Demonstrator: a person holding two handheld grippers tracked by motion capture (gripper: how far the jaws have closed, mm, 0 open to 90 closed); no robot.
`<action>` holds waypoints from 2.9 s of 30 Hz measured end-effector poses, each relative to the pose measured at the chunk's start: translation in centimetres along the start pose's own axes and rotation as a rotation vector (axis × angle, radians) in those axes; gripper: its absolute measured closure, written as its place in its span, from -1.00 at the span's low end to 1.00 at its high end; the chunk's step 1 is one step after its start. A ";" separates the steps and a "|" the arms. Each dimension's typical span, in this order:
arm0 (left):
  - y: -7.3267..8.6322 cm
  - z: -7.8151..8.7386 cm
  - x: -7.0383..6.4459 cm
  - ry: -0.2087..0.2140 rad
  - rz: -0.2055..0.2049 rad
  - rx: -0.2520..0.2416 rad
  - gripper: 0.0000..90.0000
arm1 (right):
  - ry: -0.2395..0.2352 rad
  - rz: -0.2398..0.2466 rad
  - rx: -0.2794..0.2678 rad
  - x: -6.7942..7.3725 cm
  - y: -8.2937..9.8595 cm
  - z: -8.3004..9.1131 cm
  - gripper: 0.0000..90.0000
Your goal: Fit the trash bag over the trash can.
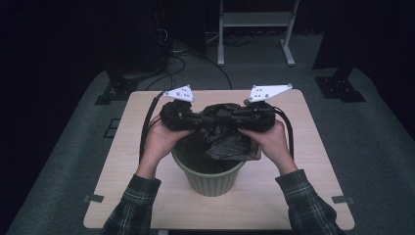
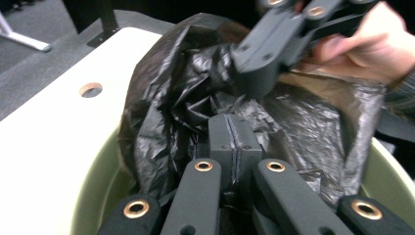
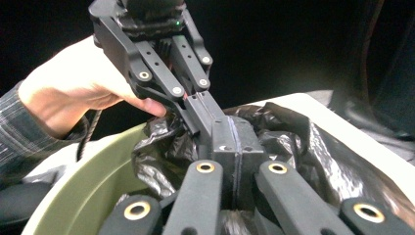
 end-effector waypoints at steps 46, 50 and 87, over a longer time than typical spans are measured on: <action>7.2 8.5 -1.3 -0.188 0.049 -0.241 0.99 | 0.111 -0.051 0.099 0.3 5.2 7.3 1.00; 7.2 8.5 -2.3 -0.205 0.032 -0.243 0.53 | 0.096 -0.029 0.058 1.0 4.5 7.6 1.00; -5.3 -4.8 2.0 -0.017 -0.139 0.099 -0.02 | 0.199 -0.097 0.077 -3.5 3.4 1.9 1.00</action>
Point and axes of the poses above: each handheld gripper's, and its own axes: z roughly backward along the jaws, y roughly out of its underside, x roughly to its left, the point moved 3 cm from there along -z, roughly forward along the jaws, and after that the axes turned 12 degrees about y, right-handed, at the moved point
